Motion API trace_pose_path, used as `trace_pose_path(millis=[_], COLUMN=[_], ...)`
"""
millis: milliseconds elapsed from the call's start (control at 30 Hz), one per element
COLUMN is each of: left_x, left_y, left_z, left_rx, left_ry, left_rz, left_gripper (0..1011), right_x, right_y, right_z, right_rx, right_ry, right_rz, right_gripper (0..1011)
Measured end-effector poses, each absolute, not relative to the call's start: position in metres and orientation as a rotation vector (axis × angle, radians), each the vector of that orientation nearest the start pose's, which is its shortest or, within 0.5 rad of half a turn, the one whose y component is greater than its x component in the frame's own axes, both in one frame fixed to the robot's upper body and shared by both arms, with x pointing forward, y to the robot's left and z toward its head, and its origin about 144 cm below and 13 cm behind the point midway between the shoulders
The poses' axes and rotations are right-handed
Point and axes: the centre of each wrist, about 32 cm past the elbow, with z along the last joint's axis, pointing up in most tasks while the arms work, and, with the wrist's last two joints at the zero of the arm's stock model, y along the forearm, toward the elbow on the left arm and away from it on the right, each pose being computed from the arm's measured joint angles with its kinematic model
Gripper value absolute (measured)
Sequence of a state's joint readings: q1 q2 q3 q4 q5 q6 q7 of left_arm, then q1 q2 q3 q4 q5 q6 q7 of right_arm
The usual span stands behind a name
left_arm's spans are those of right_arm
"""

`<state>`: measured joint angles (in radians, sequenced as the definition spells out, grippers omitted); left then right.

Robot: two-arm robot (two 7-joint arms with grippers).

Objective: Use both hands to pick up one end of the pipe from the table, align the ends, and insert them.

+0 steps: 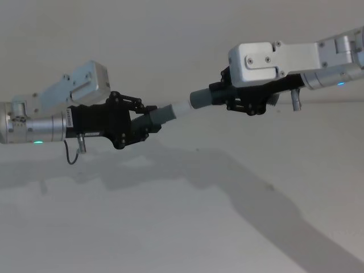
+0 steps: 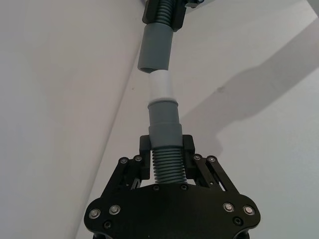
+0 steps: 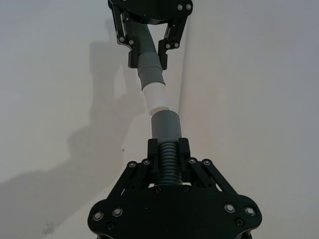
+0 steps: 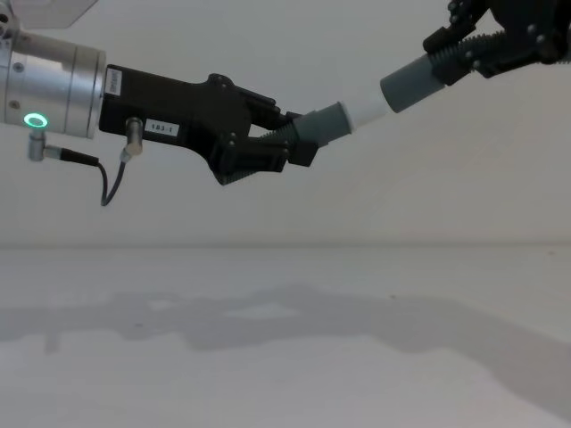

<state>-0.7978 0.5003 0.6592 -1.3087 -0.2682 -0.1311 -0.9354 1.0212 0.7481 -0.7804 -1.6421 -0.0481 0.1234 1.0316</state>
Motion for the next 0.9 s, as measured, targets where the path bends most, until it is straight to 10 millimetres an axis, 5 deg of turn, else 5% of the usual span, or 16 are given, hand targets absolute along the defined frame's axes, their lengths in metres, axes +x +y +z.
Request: trace_pose_path(millis=[900], left_x=[0.6105], left_y=[0.2406], left_z=[1.3226], left_rx=[0.305], left_ry=[-0.540], left_rz=[0.231], left_gripper=[336], right_x=[0.5632], right_y=[-0.2454], right_z=[1.4555], right_rx=[-0.834], right_ry=[-0.825], right_rz=[-0.191], right_gripper=[213])
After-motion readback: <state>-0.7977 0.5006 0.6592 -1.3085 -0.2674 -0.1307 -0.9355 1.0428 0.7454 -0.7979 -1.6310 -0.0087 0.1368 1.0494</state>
